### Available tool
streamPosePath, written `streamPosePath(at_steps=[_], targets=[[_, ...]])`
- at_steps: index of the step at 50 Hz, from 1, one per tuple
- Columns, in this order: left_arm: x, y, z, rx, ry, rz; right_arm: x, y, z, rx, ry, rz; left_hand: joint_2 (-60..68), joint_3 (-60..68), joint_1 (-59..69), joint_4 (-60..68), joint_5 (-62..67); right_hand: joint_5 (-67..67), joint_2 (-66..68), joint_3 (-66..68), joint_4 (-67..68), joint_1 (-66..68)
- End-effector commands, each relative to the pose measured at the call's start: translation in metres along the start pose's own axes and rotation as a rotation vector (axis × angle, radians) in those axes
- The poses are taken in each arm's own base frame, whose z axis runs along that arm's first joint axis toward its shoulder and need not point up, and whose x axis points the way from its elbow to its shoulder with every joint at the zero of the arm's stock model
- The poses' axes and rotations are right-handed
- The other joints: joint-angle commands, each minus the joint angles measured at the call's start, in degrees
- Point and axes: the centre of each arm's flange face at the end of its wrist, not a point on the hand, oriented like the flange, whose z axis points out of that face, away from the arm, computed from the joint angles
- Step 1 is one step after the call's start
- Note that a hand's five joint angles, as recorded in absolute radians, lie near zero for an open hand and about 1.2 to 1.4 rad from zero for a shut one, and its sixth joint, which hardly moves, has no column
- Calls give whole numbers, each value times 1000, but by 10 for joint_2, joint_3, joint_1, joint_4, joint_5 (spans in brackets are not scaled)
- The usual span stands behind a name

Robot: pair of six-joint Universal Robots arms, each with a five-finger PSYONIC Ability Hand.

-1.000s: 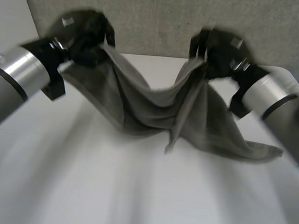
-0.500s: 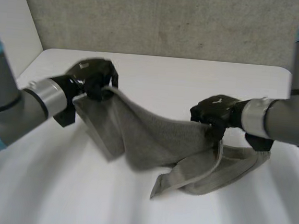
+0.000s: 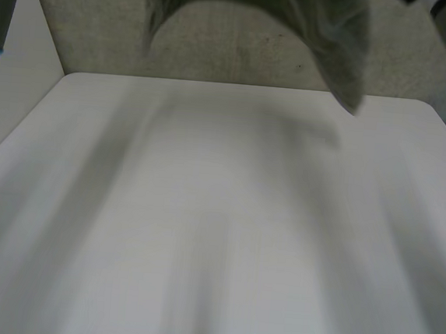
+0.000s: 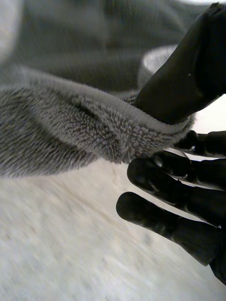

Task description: Fold the towel.

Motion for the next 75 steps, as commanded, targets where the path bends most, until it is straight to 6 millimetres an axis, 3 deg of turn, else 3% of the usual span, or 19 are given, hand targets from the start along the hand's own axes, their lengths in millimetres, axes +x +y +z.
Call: streamPosePath(at_steps=[1, 2, 3, 5, 6, 7, 9, 10, 12, 18, 30, 36, 47, 57, 63, 68, 69, 70, 75], targets=[[-9, 81, -61, -315, 25, -54, -27, 81, -43, -307, -201, 18, 30, 32, 53, 22, 36, 34, 47, 38, 35, 33], [-4, 100, -81, -392, 63, -81, -36, 97, -56, -373, -241, -4, 30, 32, 53, 22, 36, 34, 47, 38, 35, 33], [-4, 100, -81, -393, 63, -82, -36, 97, -56, -374, -242, -4, 30, 32, 53, 22, 36, 34, 47, 38, 35, 33], [3, 117, -101, -463, 100, -106, -51, 128, -85, -509, -307, -63, 30, 32, 53, 22, 36, 34, 47, 38, 35, 33], [10, 135, -125, -547, 127, -124, -51, 128, -85, -510, -308, -63, 30, 32, 53, 22, 36, 34, 47, 38, 35, 33], [10, 136, -125, -547, 127, -124, -58, 144, -99, -574, -340, -94, 30, 32, 53, 22, 36, 34, 47, 38, 35, 33], [22, 164, -171, -694, 163, -116, -66, 159, -114, -633, -373, -120, 30, 32, 53, 22, 36, 34, 47, 38, 35, 33], [22, 164, -171, -694, 163, -116, -70, 170, -124, -674, -391, -132, 30, 32, 53, 22, 36, 34, 47, 38, 35, 33], [32, 180, -205, -797, 200, -84, -74, 180, -134, -718, -398, -127, 30, 32, 53, 22, 36, 34, 47, 38, 35, 33], [40, 184, -232, -871, 236, -37, -86, 208, -162, -842, -376, -58, 30, 32, 53, 22, 36, 34, 47, 38, 35, 33], [40, 176, -231, -875, 221, -50, -78, 224, -166, -841, -142, 149, 30, 32, 53, 22, 36, 34, 47, 38, 35, 33], [30, 176, -228, -875, 156, -114, -73, 234, -173, -866, -2, 258, 30, 32, 53, 22, 36, -236, -223, -232, -235, -237], [-3, 172, -217, -850, 9, -197, -75, 250, -188, -872, 132, 345, 30, 32, 53, 22, 36, -300, -287, -296, -300, -301], [-4, 170, -216, -848, 3, -195, -80, 256, -195, -907, 136, 355, 30, 32, 53, 22, 36, -423, -410, -419, -422, -424], [-5, 170, -215, -843, -4, -205, -81, 258, -201, -930, 153, 364, 30, 32, 53, 22, 36, -377, -365, -373, -377, -378], [-9, 169, -213, -836, -19, -213, -75, 258, -199, -925, 166, 358, 30, 32, 53, 22, 36, -155, -143, -151, -155, -156], [-12, 167, -212, -831, -27, -212, -72, 254, -195, -909, 168, 355, 30, 32, 53, 22, 36, 6, 19, 10, 7, 5], [-14, 164, -210, -824, -31, -208, -67, 247, -188, -880, 171, 352, 30, 32, 53, 22, 36, 34, 47, 38, 34, 33], [-15, 150, -201, -782, -28, -194, -34, 201, -154, -727, 197, 289, 30, 32, 53, 22, 36, 34, 47, 38, 35, 33]])
